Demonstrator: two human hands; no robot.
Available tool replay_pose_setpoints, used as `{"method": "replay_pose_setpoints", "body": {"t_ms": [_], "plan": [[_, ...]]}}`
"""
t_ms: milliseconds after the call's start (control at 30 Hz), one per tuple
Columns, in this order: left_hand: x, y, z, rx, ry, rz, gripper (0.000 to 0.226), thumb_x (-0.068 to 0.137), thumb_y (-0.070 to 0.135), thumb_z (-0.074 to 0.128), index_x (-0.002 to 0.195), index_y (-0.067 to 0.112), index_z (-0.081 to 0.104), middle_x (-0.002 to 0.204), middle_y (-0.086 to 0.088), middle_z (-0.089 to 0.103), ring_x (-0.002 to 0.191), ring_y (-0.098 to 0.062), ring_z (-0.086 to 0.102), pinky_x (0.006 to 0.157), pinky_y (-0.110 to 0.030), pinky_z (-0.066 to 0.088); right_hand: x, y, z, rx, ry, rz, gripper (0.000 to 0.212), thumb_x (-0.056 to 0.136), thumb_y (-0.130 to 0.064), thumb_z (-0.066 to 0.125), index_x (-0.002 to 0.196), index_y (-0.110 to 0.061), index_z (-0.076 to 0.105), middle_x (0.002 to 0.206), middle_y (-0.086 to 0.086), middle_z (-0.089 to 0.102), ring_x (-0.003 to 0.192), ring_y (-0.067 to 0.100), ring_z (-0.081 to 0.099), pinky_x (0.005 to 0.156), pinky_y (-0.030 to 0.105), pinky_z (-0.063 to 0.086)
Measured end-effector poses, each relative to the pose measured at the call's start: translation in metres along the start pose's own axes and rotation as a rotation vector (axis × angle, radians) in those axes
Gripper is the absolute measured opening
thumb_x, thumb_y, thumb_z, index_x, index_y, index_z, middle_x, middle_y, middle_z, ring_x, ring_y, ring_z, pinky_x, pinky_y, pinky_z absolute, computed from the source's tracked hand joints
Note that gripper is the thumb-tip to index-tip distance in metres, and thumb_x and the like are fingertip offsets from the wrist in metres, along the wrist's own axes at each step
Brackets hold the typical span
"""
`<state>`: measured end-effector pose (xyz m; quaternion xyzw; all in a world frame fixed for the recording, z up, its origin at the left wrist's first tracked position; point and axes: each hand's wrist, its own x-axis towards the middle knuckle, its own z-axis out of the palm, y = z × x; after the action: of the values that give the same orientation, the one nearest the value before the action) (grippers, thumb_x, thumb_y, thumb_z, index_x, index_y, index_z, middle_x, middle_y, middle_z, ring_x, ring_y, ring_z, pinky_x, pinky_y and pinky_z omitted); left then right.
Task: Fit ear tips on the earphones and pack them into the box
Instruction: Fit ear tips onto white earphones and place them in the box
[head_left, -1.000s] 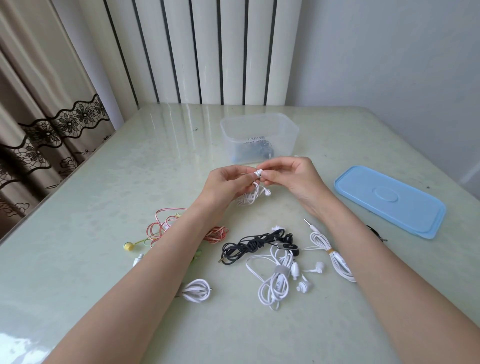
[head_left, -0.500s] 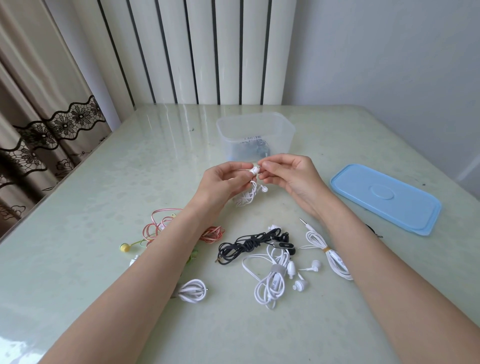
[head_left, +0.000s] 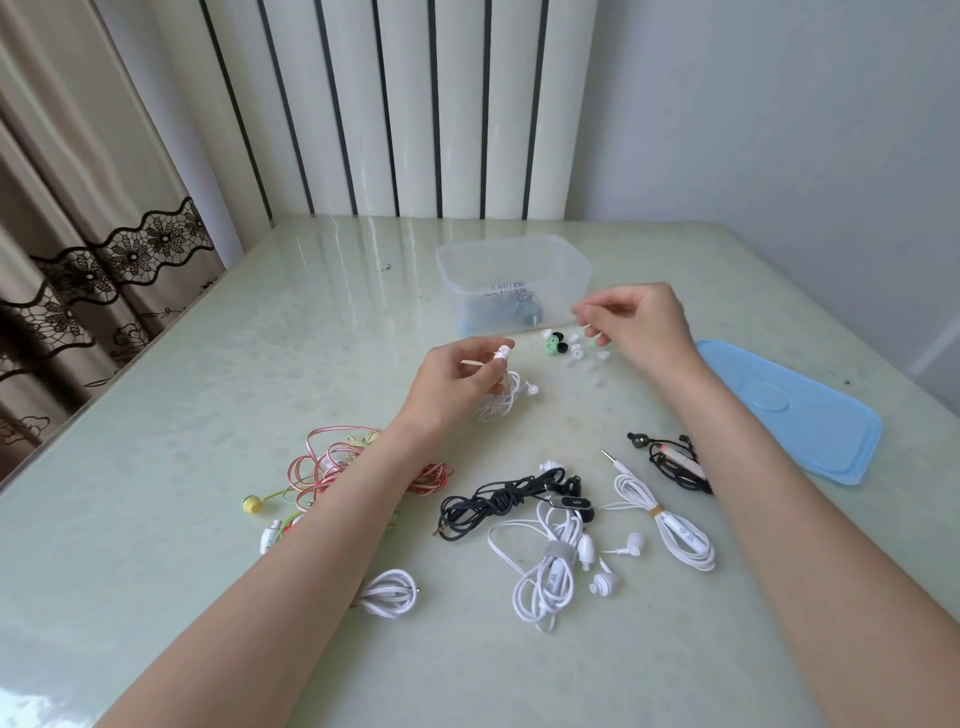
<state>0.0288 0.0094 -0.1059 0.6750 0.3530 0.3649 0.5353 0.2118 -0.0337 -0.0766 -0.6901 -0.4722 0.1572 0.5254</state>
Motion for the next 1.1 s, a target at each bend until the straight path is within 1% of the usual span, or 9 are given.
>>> {"method": "replay_pose_setpoints", "body": {"t_ms": [100, 200, 333, 467, 600, 767, 867, 1000, 1100], "plan": [[0.001, -0.001, -0.004, 0.008, -0.008, 0.006, 0.012, 0.089, 0.01, 0.057, 0.096, 0.014, 0.064, 0.067, 0.003, 0.057, 0.05, 0.005, 0.055, 0.061, -0.012, 0.047, 0.018, -0.001, -0.001, -0.249, -0.02, -0.048, 0.014, 0.081, -0.01, 0.065, 0.09, -0.002, 0.072, 0.081, 0.012, 0.069, 0.049, -0.01, 0.054, 0.058, 0.009, 0.044], [0.0, -0.003, -0.004, -0.004, -0.014, -0.009, 0.01, 0.088, 0.009, 0.058, 0.094, 0.014, 0.064, 0.066, 0.001, 0.059, 0.05, 0.004, 0.056, 0.059, -0.012, 0.047, 0.026, -0.008, 0.009, -0.46, -0.15, -0.097, 0.014, 0.081, -0.007, 0.063, 0.091, -0.004, 0.073, 0.094, 0.011, 0.072, 0.075, 0.005, 0.058, 0.062, 0.002, 0.037], [-0.002, -0.001, 0.001, -0.029, -0.04, 0.035, 0.018, 0.088, 0.009, 0.058, 0.102, 0.019, 0.062, 0.07, 0.004, 0.055, 0.051, 0.004, 0.056, 0.059, -0.012, 0.046, 0.027, -0.007, 0.027, -0.663, -0.248, -0.102, 0.026, 0.085, -0.003, 0.052, 0.101, -0.011, 0.071, 0.109, 0.014, 0.068, 0.1, 0.027, 0.062, 0.087, 0.026, 0.046], [0.002, 0.002, 0.002, -0.011, -0.093, 0.092, 0.019, 0.088, 0.008, 0.057, 0.099, 0.023, 0.063, 0.071, 0.005, 0.052, 0.053, 0.003, 0.054, 0.058, -0.014, 0.043, 0.026, -0.011, 0.036, -0.929, -0.357, -0.133, 0.035, 0.085, 0.004, 0.045, 0.112, -0.008, 0.064, 0.117, 0.02, 0.059, 0.11, 0.035, 0.056, 0.089, 0.034, 0.046], [0.004, 0.002, -0.003, -0.027, -0.081, 0.086, 0.017, 0.088, 0.008, 0.058, 0.09, 0.024, 0.064, 0.074, 0.005, 0.053, 0.054, 0.002, 0.055, 0.057, -0.011, 0.043, 0.029, -0.013, 0.042, -0.956, -0.275, -0.159, 0.023, 0.083, 0.007, 0.042, 0.087, -0.002, 0.063, 0.095, 0.024, 0.062, 0.097, 0.037, 0.059, 0.069, 0.03, 0.041], [0.003, 0.0, -0.005, -0.051, -0.085, 0.09, 0.02, 0.087, 0.008, 0.058, 0.1, 0.025, 0.061, 0.071, 0.006, 0.052, 0.055, 0.001, 0.056, 0.061, -0.015, 0.046, 0.031, -0.003, 0.046, -0.778, -0.122, -0.146, 0.02, 0.083, -0.005, 0.049, 0.085, -0.002, 0.069, 0.094, 0.018, 0.068, 0.091, 0.035, 0.061, 0.078, 0.035, 0.049], [0.006, 0.0, -0.01, -0.03, -0.049, 0.083, 0.018, 0.088, 0.009, 0.057, 0.088, 0.026, 0.062, 0.071, 0.005, 0.053, 0.054, 0.002, 0.056, 0.059, -0.015, 0.046, 0.028, -0.015, 0.039, -0.581, -0.072, -0.161, 0.014, 0.078, -0.002, 0.057, 0.078, -0.009, 0.07, 0.083, 0.008, 0.069, 0.078, 0.021, 0.061, 0.072, 0.027, 0.049], [0.008, -0.001, -0.013, -0.021, -0.006, 0.073, 0.015, 0.088, 0.008, 0.056, 0.085, 0.022, 0.061, 0.069, 0.004, 0.054, 0.05, 0.004, 0.055, 0.056, -0.013, 0.046, 0.005, -0.029, 0.027, -0.365, -0.39, -0.067, 0.015, 0.078, 0.005, 0.059, 0.078, -0.009, 0.064, 0.061, 0.003, 0.06, 0.041, -0.003, 0.055, 0.043, 0.007, 0.041], [0.008, -0.004, -0.011, -0.013, -0.002, 0.078, 0.019, 0.088, 0.008, 0.056, 0.083, 0.026, 0.061, 0.07, 0.004, 0.053, 0.051, 0.003, 0.055, 0.063, -0.02, 0.048, -0.011, -0.022, 0.022, -0.415, -0.551, -0.031, 0.018, 0.078, 0.006, 0.06, 0.087, -0.009, 0.065, 0.064, 0.005, 0.061, 0.038, -0.005, 0.053, 0.05, 0.005, 0.043]]}}
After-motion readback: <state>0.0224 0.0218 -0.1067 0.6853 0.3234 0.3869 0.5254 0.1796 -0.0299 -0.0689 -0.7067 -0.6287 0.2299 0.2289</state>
